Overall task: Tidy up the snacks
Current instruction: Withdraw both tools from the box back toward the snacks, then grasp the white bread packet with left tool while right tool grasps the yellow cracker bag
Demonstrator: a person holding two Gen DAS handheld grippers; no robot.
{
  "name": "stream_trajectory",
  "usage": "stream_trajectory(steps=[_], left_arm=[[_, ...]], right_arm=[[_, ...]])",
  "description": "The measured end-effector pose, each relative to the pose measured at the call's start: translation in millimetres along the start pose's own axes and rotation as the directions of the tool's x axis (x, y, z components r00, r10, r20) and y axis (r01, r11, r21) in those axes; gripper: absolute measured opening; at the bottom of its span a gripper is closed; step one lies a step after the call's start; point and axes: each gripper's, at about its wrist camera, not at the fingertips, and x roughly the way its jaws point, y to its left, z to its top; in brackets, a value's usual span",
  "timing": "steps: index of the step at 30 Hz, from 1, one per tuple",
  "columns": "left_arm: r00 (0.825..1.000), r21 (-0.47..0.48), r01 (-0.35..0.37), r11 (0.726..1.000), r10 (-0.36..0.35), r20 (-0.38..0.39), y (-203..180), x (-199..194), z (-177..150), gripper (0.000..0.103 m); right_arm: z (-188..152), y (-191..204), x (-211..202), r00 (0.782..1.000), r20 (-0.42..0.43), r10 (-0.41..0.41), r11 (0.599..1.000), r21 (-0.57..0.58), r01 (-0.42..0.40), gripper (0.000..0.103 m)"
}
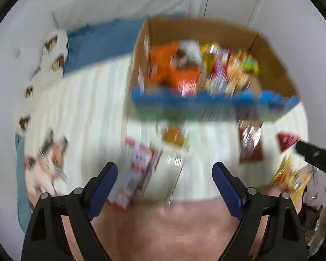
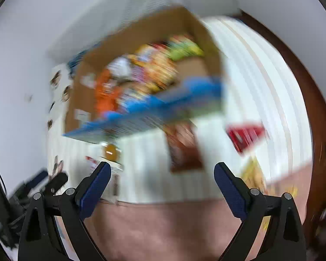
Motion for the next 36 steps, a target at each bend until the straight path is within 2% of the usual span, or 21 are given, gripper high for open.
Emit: stream_trajectory(steps=[3, 6, 8, 12, 14, 16, 17, 18, 19, 20, 21, 22, 23, 24, 25, 26, 29, 30, 32, 34, 36], left_arm=[[0.998, -0.02, -0.012, 1.0, 0.011, -0.065, 4, 30, -20, 0.089], [0.993, 0.0, -0.025, 1.0, 0.025, -0.115, 2, 53, -35, 0.089], [0.99, 0.042, -0.041, 0.998, 0.046, -0.136, -4, 65, -42, 0.089], [0.982, 0.12, -0.059, 0.991, 0.08, -0.17, -16, 83, -46, 0.089], [0.979, 0.154, -0.065, 0.986, 0.093, -0.18, -22, 90, -45, 0.089], [0.978, 0.178, -0.069, 0.982, 0.102, -0.184, -29, 95, -44, 0.089], [0.976, 0.189, -0.071, 0.979, 0.107, -0.187, -31, 97, -44, 0.089], [0.976, 0.196, -0.07, 0.978, 0.108, -0.19, -33, 99, -43, 0.089], [0.976, 0.201, -0.07, 0.977, 0.11, -0.19, -35, 100, -42, 0.089], [0.975, 0.205, -0.073, 0.976, 0.113, -0.19, -37, 102, -42, 0.089], [0.975, 0.208, -0.075, 0.975, 0.116, -0.192, -38, 103, -41, 0.089], [0.974, 0.208, -0.074, 0.975, 0.115, -0.194, -39, 103, -41, 0.089], [0.974, 0.203, -0.073, 0.977, 0.113, -0.195, -39, 103, -41, 0.089], [0.975, 0.194, -0.071, 0.978, 0.11, -0.195, -38, 103, -41, 0.089], [0.975, 0.183, -0.068, 0.981, 0.104, -0.194, -36, 102, -39, 0.089], [0.977, 0.167, -0.062, 0.984, 0.094, -0.194, -33, 101, -37, 0.089], [0.977, 0.108, -0.028, 0.994, 0.05, -0.206, -19, 100, -30, 0.089], [0.977, 0.088, -0.013, 0.996, 0.032, -0.21, -16, 102, -26, 0.089], [0.976, 0.065, 0.001, 0.998, 0.013, -0.219, -11, 108, -19, 0.089], [0.973, 0.056, 0.021, 0.998, -0.007, -0.23, -9, 116, -11, 0.089], [0.971, 0.05, 0.033, 0.998, -0.02, -0.237, -9, 122, -7, 0.079]], right_arm=[[-22, -59, 15, 0.998, -0.04, -0.051, 0.986, 0.159, 0.057, 0.098], [-37, -92, 20, 0.991, -0.067, -0.117, 0.975, 0.184, 0.127, 0.098], [-42, -99, 19, 0.985, -0.072, -0.158, 0.978, 0.127, 0.166, 0.098], [-46, -81, 19, 0.959, -0.059, -0.277, 0.953, -0.143, 0.267, 0.098], [-50, -64, 29, 0.929, -0.059, -0.365, 0.888, -0.322, 0.328, 0.098], [-57, -49, 44, 0.893, -0.042, -0.449, 0.791, -0.483, 0.375, 0.098], [-63, -42, 56, 0.865, -0.039, -0.501, 0.722, -0.571, 0.392, 0.098], [-66, -40, 65, 0.843, -0.037, -0.537, 0.677, -0.615, 0.404, 0.098], [-70, -40, 77, 0.811, -0.041, -0.583, 0.627, -0.658, 0.417, 0.098], [-72, -42, 86, 0.788, -0.052, -0.613, 0.597, -0.684, 0.42, 0.098], [-73, -46, 97, 0.774, -0.08, -0.628, 0.595, -0.691, 0.411, 0.097], [-72, -50, 103, 0.77, -0.108, -0.628, 0.612, -0.681, 0.403, 0.093], [-69, -56, 107, 0.78, -0.151, -0.608, 0.658, -0.645, 0.388, 0.076], [-64, -62, 107, 0.802, -0.195, -0.565, 0.721, -0.589, 0.364, 0.066], [-57, -69, 105, 0.833, -0.24, -0.499, 0.799, -0.499, 0.335, 0.063], [-51, -76, 101, 0.865, -0.266, -0.426, 0.861, -0.413, 0.297, 0.063], [-35, -87, 90, 0.933, -0.293, -0.209, 0.971, -0.173, 0.163, 0.063], [-30, -91, 88, 0.95, -0.296, -0.099, 0.994, -0.065, 0.083, 0.063], [-24, -93, 87, 0.957, -0.289, -0.01, 0.999, 0.036, 0.021, 0.063], [-21, -91, 91, 0.957, -0.291, -0.005, 0.998, 0.056, 0.022, 0.066], [-23, -90, 93, 0.955, -0.297, 0.0, 0.997, 0.074, 0.023, 0.076]])
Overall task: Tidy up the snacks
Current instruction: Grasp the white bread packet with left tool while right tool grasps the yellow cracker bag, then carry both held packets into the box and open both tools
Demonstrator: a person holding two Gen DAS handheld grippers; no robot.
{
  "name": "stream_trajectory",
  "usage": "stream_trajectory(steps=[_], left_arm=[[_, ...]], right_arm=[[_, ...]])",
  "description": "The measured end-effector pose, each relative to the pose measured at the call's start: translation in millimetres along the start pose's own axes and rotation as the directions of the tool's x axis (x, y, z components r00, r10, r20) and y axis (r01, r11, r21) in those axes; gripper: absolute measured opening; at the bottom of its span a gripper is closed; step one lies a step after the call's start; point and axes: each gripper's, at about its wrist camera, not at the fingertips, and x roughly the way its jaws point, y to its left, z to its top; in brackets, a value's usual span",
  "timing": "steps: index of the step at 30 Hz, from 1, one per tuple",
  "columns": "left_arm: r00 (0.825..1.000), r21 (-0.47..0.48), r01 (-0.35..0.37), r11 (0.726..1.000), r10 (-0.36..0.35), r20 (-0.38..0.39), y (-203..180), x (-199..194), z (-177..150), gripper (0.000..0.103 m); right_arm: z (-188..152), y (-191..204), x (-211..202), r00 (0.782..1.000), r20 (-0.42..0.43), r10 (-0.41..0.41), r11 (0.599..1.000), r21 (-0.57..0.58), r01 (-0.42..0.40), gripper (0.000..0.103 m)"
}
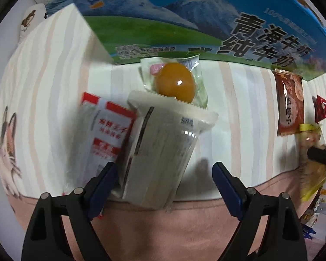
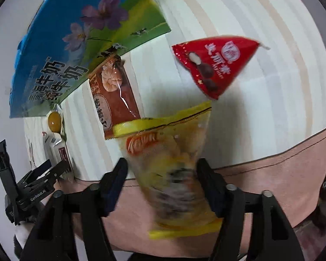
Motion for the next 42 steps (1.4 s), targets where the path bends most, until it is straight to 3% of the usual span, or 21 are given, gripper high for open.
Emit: stream_trajectory(steps=[2, 6, 7, 10, 16, 21, 26, 31, 36, 42], left_arm=[[1.0, -0.003, -0.002, 1.0, 0.002, 0.0, -2, 2, 3, 0.06], [0.999, -0.054, 0.044, 0.998, -0.044, -0.002, 4, 1, -4, 0.055], [0.998, -0.078, 0.061, 0.995, -0.062, -0.007, 5, 1, -9, 0.054], [0.992, -0.148, 0.116, 0.982, -0.121, -0.028, 6, 5, -31, 0.054], [0.983, -0.208, 0.159, 0.965, -0.175, -0.06, -4, 17, -70, 0.054], [0.986, -0.179, 0.137, 0.974, -0.151, -0.069, -6, 30, -69, 0.057], [0.988, -0.167, 0.108, 0.98, -0.124, -0.089, -10, 48, -51, 0.06], [0.994, -0.154, 0.098, 0.983, -0.104, -0.032, -26, 45, -35, 0.058], [0.994, -0.148, 0.109, 0.983, -0.108, 0.02, -34, 23, -35, 0.057], [0.988, -0.085, 0.135, 0.987, -0.128, 0.085, -54, -18, -33, 0.057]], right_arm=[[-2, -4, 5, 1.0, -0.005, 0.0, 1.0, 0.015, 0.0, 0.08], [-10, 4, 16, 0.999, 0.016, -0.047, 0.999, -0.021, 0.047, 0.078], [-12, 6, 14, 0.997, 0.027, -0.071, 0.997, -0.034, 0.072, 0.069], [-24, 17, 18, 0.993, 0.044, -0.111, 0.989, -0.09, 0.115, 0.056], [-60, 29, 33, 0.997, -0.026, -0.079, 0.985, -0.158, 0.074, 0.054], [-80, 37, 45, 0.995, -0.069, -0.068, 0.981, -0.185, 0.054, 0.054], [-82, 27, 50, 0.996, -0.072, -0.046, 0.99, -0.135, 0.036, 0.06], [-77, 25, 50, 0.995, -0.048, -0.083, 0.986, -0.147, 0.075, 0.06], [-86, 46, 56, 0.99, 0.019, -0.14, 0.972, -0.187, 0.141, 0.049], [-87, 48, 32, 0.997, 0.055, -0.061, 0.982, -0.174, 0.07, 0.042]])
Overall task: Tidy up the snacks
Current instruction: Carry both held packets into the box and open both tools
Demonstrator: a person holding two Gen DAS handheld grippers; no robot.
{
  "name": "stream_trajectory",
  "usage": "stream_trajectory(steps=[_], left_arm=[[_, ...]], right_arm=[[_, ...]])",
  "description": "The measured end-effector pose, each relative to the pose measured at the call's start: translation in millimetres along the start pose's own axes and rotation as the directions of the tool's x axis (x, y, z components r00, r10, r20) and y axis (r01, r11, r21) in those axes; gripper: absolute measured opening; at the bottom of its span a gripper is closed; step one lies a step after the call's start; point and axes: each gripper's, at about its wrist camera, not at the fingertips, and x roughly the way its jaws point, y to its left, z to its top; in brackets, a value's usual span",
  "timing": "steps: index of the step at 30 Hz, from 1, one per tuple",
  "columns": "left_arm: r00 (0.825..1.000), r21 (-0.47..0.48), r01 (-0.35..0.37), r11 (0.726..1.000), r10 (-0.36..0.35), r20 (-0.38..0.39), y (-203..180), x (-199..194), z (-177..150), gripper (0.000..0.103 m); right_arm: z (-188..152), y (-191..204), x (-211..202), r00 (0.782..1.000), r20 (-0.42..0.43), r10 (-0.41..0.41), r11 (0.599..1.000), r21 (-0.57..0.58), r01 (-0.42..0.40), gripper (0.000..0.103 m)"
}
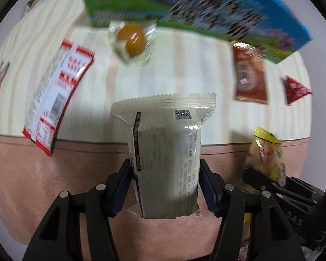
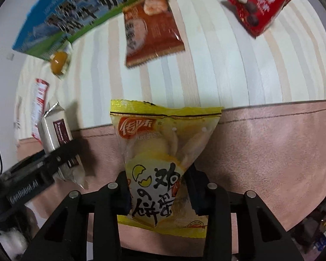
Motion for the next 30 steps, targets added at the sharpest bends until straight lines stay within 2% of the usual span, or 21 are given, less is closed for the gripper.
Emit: stream_trajectory(steps=[6, 10, 12, 16, 19, 23, 26, 30], left_arm=[[0.992, 0.025, 0.074, 0.997, -0.076, 0.096, -22, -57, 33, 0.057], [0.976, 0.061, 0.116, 0.991, -0.125, 0.177, -30, -98, 68, 0.057], [0.967, 0.081, 0.131, 0.988, -0.145, 0.208, -37, -118, 89, 0.057], [0.954, 0.12, 0.114, 0.986, -0.142, 0.265, -51, -155, 131, 0.057], [0.952, 0.141, 0.056, 0.988, -0.095, 0.29, -58, -167, 171, 0.057], [0.971, 0.146, -0.026, 0.989, -0.01, 0.24, -45, -162, 209, 0.057], [0.984, 0.13, -0.076, 0.989, 0.053, 0.17, -27, -138, 233, 0.057], [0.986, 0.115, -0.158, 0.981, 0.151, 0.07, 1, -96, 244, 0.057]], right_arm=[[15, 5, -46, 0.992, 0.077, 0.1, 0.995, 0.009, -0.101, 0.04], [35, 16, -93, 0.973, 0.158, 0.168, 0.986, -0.004, -0.169, 0.04], [50, 23, -122, 0.957, 0.21, 0.202, 0.979, -0.022, -0.202, 0.04], [89, 37, -171, 0.929, 0.28, 0.243, 0.97, -0.068, -0.234, 0.04], [127, 51, -198, 0.919, 0.335, 0.209, 0.977, -0.107, -0.184, 0.04], [182, 61, -202, 0.925, 0.351, 0.146, 0.987, -0.115, -0.113, 0.04], [218, 64, -189, 0.937, 0.337, 0.089, 0.992, -0.11, -0.055, 0.04], [253, 68, -163, 0.957, 0.29, 0.02, 0.994, -0.106, 0.011, 0.04]])
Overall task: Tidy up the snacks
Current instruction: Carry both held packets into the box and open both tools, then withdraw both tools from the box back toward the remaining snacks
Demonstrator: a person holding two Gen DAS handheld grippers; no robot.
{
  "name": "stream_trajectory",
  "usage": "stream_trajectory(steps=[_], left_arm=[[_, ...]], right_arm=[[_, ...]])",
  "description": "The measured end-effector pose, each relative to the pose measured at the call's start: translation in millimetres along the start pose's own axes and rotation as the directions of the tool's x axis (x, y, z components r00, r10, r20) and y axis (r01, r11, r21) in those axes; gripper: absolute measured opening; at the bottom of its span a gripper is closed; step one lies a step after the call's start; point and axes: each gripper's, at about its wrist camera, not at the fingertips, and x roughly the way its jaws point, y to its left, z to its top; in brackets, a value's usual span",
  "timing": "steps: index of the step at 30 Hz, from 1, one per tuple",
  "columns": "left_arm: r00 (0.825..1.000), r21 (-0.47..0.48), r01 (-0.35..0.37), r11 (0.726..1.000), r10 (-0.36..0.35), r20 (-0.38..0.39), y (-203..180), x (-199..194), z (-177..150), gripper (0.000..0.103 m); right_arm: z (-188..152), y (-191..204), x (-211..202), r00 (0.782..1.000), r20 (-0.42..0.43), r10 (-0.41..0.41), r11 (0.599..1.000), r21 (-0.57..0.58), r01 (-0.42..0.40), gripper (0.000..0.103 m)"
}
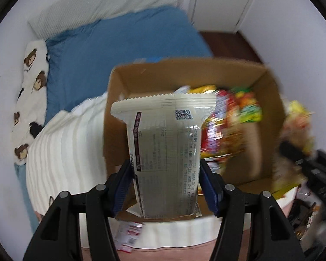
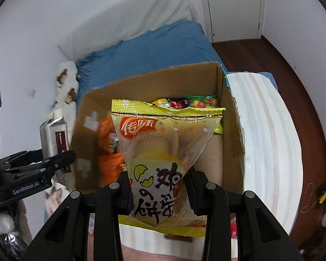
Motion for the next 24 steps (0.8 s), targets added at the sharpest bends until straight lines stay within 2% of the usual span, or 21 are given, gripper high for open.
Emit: stream_trajectory(steps=[4, 9, 12, 14, 15, 16, 19, 24], left_arm=[[0.996, -0.009, -0.042, 0.999, 0.041, -0.084, 17, 31, -9, 0.057], [0.987, -0.015, -0.053, 0.998, 0.05, -0.155, 28, 60, -17, 0.059], [0.983, 0.014, -0.081, 0.997, 0.083, -0.164, 25, 68, -23, 0.061], [0.982, 0.009, -0.067, 0.998, 0.068, -0.179, 21, 71, -23, 0.077], [0.982, -0.004, -0.04, 0.999, 0.039, -0.182, 20, 72, -23, 0.082], [0.983, -0.011, -0.03, 0.999, 0.027, -0.183, 18, 73, -23, 0.089], [0.981, -0.005, -0.03, 1.0, 0.029, -0.193, 14, 76, -24, 0.09], [0.984, -0.027, 0.004, 1.0, -0.008, -0.176, 15, 73, -33, 0.09]], right_arm=[[10, -4, 26, 0.998, -0.045, -0.033, 0.999, -0.012, 0.033, 0.04], [9, -13, 59, 0.993, -0.096, -0.062, 0.998, -0.024, 0.06, 0.04], [7, -14, 87, 0.977, -0.198, -0.077, 0.997, -0.04, 0.071, 0.044], [0, -16, 105, 0.961, -0.264, -0.088, 0.996, -0.048, 0.078, 0.074], [-6, -15, 107, 0.959, -0.274, -0.068, 0.997, -0.05, 0.057, 0.075], [-8, -13, 110, 0.957, -0.282, -0.065, 0.997, -0.056, 0.052, 0.082], [-13, -7, 111, 0.958, -0.277, -0.073, 0.996, -0.071, 0.055, 0.092], [-16, -5, 108, 0.963, -0.257, -0.074, 0.996, -0.067, 0.059, 0.094]])
